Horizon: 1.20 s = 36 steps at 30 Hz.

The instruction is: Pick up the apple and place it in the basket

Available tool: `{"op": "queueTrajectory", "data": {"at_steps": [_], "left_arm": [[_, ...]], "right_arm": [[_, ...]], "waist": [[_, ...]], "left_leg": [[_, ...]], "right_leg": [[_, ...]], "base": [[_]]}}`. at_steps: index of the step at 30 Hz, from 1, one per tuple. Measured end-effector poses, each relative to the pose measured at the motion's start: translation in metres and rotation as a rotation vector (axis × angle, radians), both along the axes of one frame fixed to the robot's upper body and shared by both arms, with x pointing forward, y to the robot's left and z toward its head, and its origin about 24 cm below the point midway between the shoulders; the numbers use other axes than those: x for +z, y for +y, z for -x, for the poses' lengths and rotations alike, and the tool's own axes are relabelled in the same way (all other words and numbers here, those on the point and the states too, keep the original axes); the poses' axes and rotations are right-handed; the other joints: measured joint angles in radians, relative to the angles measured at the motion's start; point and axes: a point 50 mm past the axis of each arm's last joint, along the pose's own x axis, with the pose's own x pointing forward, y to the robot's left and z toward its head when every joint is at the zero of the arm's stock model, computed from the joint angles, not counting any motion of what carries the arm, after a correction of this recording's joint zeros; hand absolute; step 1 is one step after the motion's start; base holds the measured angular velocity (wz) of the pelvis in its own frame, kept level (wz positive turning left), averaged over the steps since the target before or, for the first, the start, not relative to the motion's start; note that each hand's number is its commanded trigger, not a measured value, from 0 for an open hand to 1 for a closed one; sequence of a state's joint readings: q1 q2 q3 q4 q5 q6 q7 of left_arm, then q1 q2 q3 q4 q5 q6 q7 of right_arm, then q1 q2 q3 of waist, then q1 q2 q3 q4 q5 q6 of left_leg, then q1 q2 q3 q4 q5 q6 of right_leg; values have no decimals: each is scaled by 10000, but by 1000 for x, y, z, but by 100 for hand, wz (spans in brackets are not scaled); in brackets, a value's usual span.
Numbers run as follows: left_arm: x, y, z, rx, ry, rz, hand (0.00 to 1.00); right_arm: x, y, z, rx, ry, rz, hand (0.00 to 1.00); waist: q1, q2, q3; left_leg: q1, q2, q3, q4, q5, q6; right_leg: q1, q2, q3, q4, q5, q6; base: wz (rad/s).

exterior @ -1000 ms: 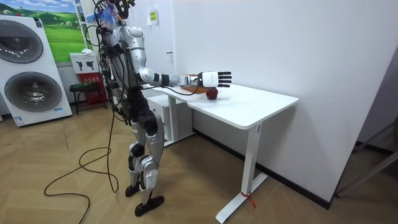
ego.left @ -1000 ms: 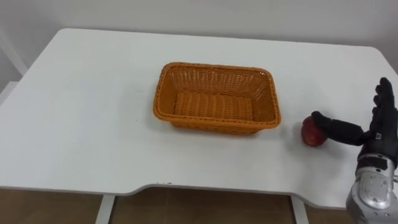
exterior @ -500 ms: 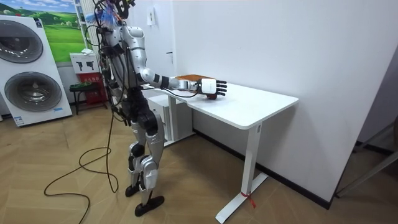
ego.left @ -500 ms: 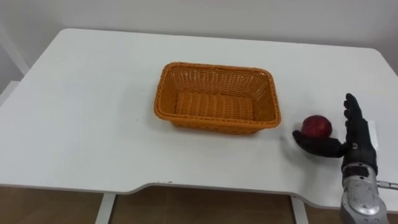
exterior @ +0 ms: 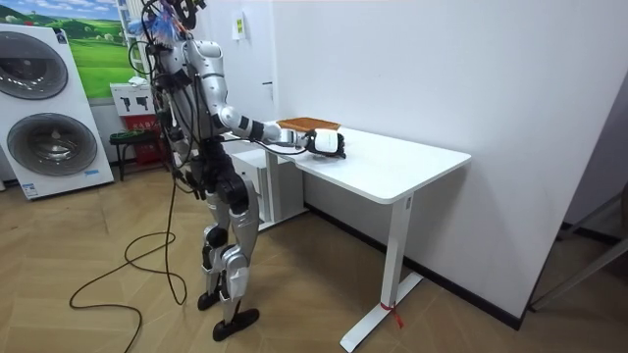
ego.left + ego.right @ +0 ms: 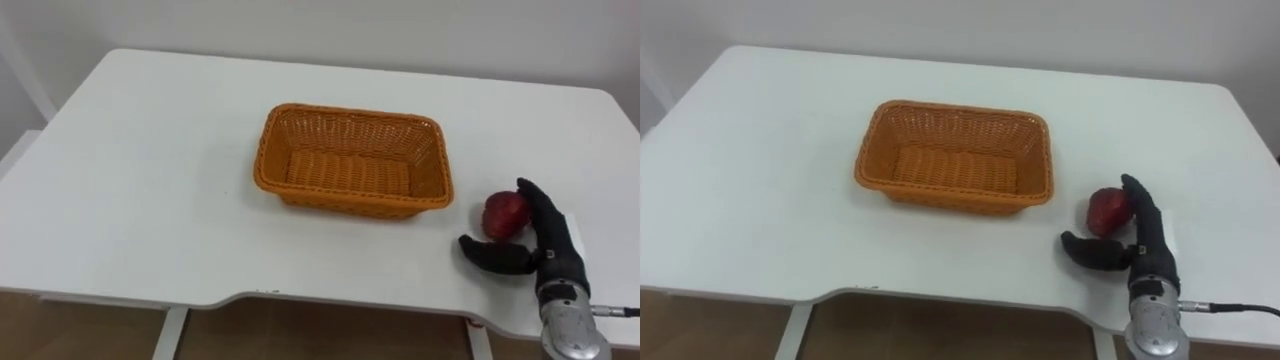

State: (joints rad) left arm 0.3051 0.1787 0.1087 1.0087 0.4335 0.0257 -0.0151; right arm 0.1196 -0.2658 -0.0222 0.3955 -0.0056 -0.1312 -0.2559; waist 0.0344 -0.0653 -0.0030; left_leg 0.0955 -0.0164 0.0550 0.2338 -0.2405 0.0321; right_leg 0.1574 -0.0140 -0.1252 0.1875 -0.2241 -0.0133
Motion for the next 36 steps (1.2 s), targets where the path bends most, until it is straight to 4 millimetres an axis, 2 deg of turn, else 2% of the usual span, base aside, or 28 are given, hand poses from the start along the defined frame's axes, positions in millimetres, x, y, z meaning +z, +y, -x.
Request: {"op": "queueTrajectory", "data": {"at_steps": [8,14,26,28,29,33,36], "left_arm": [[0,0,0,12,53,-1,0],[0,2,-1,10,53,-57,0],[0,2,0,45,128,-108,0],[0,1,-2,27,115,-72,0],[0,0,-2,34,121,-61,0],[-1,0,0,124,247,-69,0],[-1,-1,0,121,257,-73,0]], "right_arm": [[1,-10,1,-35,174,376,100],[-2,-11,3,-74,300,353,100],[-2,-15,4,-581,222,249,100],[3,-14,1,-656,19,305,100],[5,-13,0,-655,-85,325,100],[31,-5,-12,-538,-1364,427,100],[50,0,-19,-487,-2298,494,100]], "waist": [[12,-34,-25],[20,-128,-8],[9,-17,6],[7,81,65],[5,86,64],[-11,239,125],[25,264,89]], "left_leg": [[-16,2,-28,28,0,-2],[35,-3,-28,28,0,-2],[26,1,-28,78,-4,-5],[28,2,-27,57,-3,-5],[28,2,-24,42,-3,-5],[-40,10,40,-3,0,-5],[-38,17,125,-6,3,-6]], "right_leg": [[20,5,-70,-1,0,0],[94,-6,-90,-20,0,0],[114,-11,-132,1,2,-3],[113,-9,-118,13,1,-3],[113,-8,-110,15,1,-3],[-40,10,58,69,0,-1],[-78,22,133,28,0,-2]], "base": [[2],[0],[0],[0],[0],[-8],[-7]]}}
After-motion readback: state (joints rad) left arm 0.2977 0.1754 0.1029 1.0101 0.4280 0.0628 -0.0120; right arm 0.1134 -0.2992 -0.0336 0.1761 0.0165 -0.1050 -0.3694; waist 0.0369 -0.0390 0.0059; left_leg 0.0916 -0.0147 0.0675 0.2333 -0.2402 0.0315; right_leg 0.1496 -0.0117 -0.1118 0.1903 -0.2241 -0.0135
